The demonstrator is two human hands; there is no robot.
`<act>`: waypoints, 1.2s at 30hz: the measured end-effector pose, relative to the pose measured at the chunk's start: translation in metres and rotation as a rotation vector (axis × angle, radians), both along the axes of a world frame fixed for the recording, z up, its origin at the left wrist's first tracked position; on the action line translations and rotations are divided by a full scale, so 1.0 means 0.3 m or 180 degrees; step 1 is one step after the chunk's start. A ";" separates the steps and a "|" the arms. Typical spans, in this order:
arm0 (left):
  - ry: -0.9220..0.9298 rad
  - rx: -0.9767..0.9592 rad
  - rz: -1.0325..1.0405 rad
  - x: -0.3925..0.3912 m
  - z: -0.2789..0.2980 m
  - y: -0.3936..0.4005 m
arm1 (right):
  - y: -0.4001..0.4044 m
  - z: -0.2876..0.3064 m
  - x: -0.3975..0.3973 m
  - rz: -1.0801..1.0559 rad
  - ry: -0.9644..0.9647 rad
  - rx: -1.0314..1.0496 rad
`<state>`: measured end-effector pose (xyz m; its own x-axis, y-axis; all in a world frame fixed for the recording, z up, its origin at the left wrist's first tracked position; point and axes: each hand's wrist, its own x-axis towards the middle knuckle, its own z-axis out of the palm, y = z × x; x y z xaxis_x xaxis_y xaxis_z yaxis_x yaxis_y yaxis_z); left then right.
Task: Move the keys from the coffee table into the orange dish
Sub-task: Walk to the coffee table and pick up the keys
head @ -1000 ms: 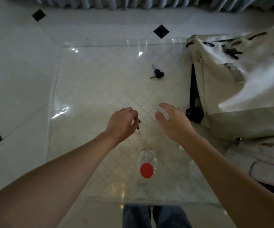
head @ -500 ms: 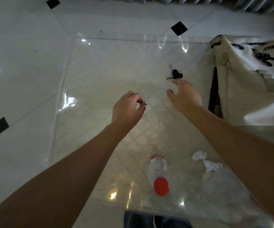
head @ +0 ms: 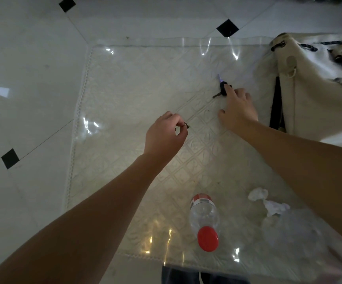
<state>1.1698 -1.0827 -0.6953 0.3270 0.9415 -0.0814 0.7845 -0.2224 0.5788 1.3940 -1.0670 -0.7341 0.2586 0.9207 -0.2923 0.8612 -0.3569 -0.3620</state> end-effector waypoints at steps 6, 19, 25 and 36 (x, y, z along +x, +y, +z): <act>-0.0011 -0.0011 0.0036 0.012 -0.014 -0.004 | -0.010 -0.027 0.022 -0.0354 0.0388 0.0320; 0.0013 0.0032 0.0015 0.022 -0.015 -0.008 | -0.012 -0.001 -0.002 -0.0844 0.0789 0.0848; 0.0011 0.0044 -0.0002 0.033 0.002 -0.012 | -0.055 0.029 -0.010 -0.0947 0.0756 0.1034; 0.0055 0.0099 -0.0136 0.075 0.051 -0.086 | -0.270 0.019 0.038 -0.1425 0.0275 0.0036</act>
